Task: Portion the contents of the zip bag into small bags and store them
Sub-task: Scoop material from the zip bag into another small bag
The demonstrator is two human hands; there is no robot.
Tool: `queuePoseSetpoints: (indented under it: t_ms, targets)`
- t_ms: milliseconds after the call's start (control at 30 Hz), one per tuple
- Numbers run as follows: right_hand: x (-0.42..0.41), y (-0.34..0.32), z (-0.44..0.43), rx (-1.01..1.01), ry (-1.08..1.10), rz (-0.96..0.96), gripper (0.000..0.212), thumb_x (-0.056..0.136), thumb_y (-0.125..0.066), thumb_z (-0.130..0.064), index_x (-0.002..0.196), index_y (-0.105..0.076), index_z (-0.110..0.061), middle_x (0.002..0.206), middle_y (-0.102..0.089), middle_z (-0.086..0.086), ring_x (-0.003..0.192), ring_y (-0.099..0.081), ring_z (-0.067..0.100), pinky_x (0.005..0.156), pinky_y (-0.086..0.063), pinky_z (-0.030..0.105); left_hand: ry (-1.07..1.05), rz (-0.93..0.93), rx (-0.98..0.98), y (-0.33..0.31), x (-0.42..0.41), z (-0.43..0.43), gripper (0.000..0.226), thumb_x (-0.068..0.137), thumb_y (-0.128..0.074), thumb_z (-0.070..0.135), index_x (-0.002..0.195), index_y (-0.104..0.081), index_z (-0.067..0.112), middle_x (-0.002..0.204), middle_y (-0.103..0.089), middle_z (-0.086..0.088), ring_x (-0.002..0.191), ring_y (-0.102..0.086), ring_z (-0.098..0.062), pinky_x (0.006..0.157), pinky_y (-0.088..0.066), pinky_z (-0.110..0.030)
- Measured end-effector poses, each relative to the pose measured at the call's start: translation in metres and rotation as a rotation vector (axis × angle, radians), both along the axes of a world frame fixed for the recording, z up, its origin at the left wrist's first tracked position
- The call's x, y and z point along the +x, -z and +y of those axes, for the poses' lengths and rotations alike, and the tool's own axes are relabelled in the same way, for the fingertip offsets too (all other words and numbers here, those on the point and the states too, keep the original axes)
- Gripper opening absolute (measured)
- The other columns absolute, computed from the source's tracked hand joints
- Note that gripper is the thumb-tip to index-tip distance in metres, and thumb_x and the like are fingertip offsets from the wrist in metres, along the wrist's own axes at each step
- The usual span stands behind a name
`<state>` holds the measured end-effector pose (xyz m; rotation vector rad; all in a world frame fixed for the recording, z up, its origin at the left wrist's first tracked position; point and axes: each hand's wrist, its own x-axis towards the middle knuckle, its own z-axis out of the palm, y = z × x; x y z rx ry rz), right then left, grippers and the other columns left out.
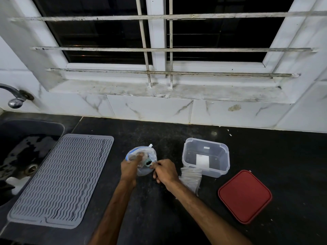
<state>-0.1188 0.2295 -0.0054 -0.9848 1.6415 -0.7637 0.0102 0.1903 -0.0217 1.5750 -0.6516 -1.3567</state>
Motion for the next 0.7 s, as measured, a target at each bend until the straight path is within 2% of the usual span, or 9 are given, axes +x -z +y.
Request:
queuePoseSetpoints:
  t_ms: [100,233,367,433,500,567,633,700]
  targets:
    - [-0.004,-0.001,0.002,-0.020,-0.061,0.009,0.026,0.095,-0.056,-0.026,0.085,-0.074,-0.010,0.057,-0.061,0.004,0.041,-0.047,0.009,0.048,-0.042,0.023,-0.098,-0.001,0.008,0.001,0.000,0.000,0.028,0.086,-0.069,0.003,0.111,-0.065,-0.007,0.097,-0.069,-0.021,0.078,-0.066,-0.027,0.067,-0.055,-0.033]
    - [-0.012,0.003,0.005,-0.018,-0.086,0.042,0.025,0.097,-0.055,-0.027,0.088,-0.074,-0.013,0.059,-0.062,0.001,0.043,-0.048,0.006,0.050,-0.042,0.019,-0.100,0.071,0.029,0.001,-0.001,0.004,0.027,0.089,-0.065,0.006,0.112,-0.062,-0.007,0.098,-0.067,-0.022,0.080,-0.065,-0.028,0.068,-0.055,-0.033]
    - [-0.020,0.002,0.006,-0.006,-0.086,0.041,0.026,0.097,-0.056,-0.028,0.084,-0.074,-0.016,0.059,-0.063,-0.001,0.045,-0.049,0.005,0.055,-0.045,0.023,-0.085,0.140,0.066,0.006,-0.002,0.006,0.027,0.091,-0.065,0.014,0.110,-0.061,-0.005,0.089,-0.066,-0.015,0.075,-0.064,-0.024,0.055,-0.055,-0.029]
    - [-0.025,-0.002,0.007,-0.001,-0.092,0.013,0.026,0.098,-0.055,-0.027,0.084,-0.074,-0.016,0.059,-0.063,-0.002,0.043,-0.048,0.001,0.053,-0.043,0.021,-0.081,0.184,0.070,0.009,-0.002,0.007,0.025,0.091,-0.065,0.013,0.109,-0.061,-0.004,0.089,-0.066,-0.015,0.075,-0.064,-0.024,0.048,-0.056,-0.025]
    - [-0.028,-0.009,0.009,0.006,-0.104,-0.008,0.025,0.099,-0.054,-0.025,0.087,-0.073,-0.014,0.060,-0.061,-0.002,0.040,-0.047,-0.002,0.047,-0.039,0.015,-0.054,0.260,0.080,0.011,-0.003,0.006,0.025,0.092,-0.064,0.013,0.109,-0.061,-0.004,0.094,-0.067,-0.017,0.078,-0.066,-0.026,0.052,-0.059,-0.027]
    - [-0.034,-0.015,0.011,0.010,-0.110,-0.031,0.025,0.099,-0.053,-0.024,0.089,-0.073,-0.012,0.060,-0.060,-0.002,0.040,-0.045,0.000,0.041,-0.034,0.011,-0.016,0.332,0.093,0.017,-0.002,0.004,0.028,0.094,-0.061,0.016,0.114,-0.061,-0.004,0.104,-0.067,-0.021,0.086,-0.066,-0.028,0.067,-0.060,-0.036]
    - [-0.041,-0.020,0.014,0.013,-0.120,-0.044,0.024,0.100,-0.053,-0.024,0.091,-0.073,-0.013,0.061,-0.061,-0.002,0.043,-0.044,0.003,0.040,-0.032,0.011,0.020,0.362,0.112,0.022,-0.001,0.003,0.031,0.096,-0.058,0.021,0.115,-0.060,-0.003,0.112,-0.065,-0.023,0.095,-0.065,-0.030,0.087,-0.054,-0.045]
    - [-0.051,-0.026,0.018,0.008,-0.120,-0.052,0.024,0.100,-0.053,-0.024,0.093,-0.073,-0.014,0.062,-0.061,-0.002,0.046,-0.045,0.004,0.041,-0.032,0.012,0.062,0.372,0.125,0.026,-0.003,0.004,0.027,0.097,-0.056,0.024,0.110,-0.062,0.000,0.112,-0.065,-0.022,0.098,-0.064,-0.029,0.092,-0.050,-0.046]
